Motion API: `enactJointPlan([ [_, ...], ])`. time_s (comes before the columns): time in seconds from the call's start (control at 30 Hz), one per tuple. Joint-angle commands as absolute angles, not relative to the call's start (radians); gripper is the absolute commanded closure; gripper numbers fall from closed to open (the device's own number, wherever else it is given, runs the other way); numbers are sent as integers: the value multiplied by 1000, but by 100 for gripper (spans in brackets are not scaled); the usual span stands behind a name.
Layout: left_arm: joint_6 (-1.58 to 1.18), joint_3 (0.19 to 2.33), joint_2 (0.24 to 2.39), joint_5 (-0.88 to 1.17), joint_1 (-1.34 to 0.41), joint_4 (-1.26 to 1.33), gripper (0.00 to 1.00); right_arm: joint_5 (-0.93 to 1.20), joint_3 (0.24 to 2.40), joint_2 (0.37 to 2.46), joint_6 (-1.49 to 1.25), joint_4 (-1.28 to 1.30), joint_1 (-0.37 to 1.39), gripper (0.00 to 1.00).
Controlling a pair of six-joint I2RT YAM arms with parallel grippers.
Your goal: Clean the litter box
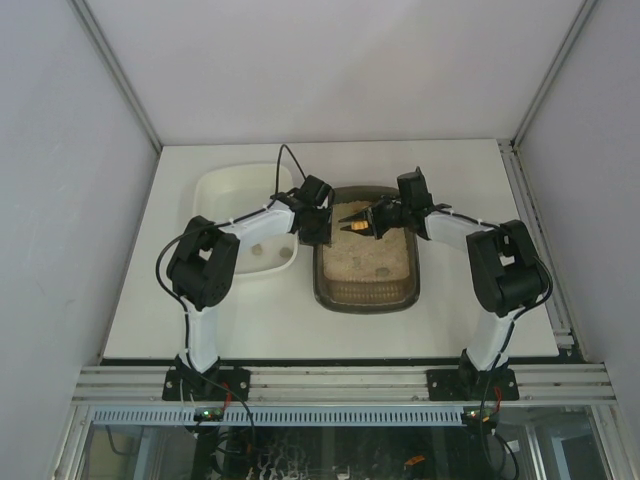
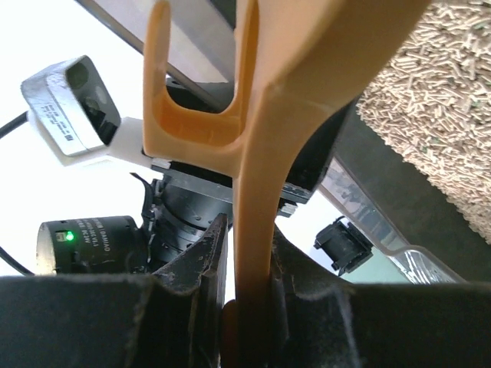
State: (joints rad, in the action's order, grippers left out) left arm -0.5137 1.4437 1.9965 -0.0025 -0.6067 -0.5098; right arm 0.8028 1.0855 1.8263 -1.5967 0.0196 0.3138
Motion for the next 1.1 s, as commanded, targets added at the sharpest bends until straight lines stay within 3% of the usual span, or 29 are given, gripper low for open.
enactJointPlan([
  [0.0, -523, 1441, 1932, 59, -617, -460, 60, 684, 1156, 1861, -1512, -42, 267, 100],
  [0.53, -518, 1441, 1937, 92, -617, -456, 61, 903, 1152, 1960, -1345, -293, 268, 100],
  [1.07, -511, 1444, 1943, 120, -617, -456, 62, 940, 921, 1871, -1107, -415, 301, 100],
])
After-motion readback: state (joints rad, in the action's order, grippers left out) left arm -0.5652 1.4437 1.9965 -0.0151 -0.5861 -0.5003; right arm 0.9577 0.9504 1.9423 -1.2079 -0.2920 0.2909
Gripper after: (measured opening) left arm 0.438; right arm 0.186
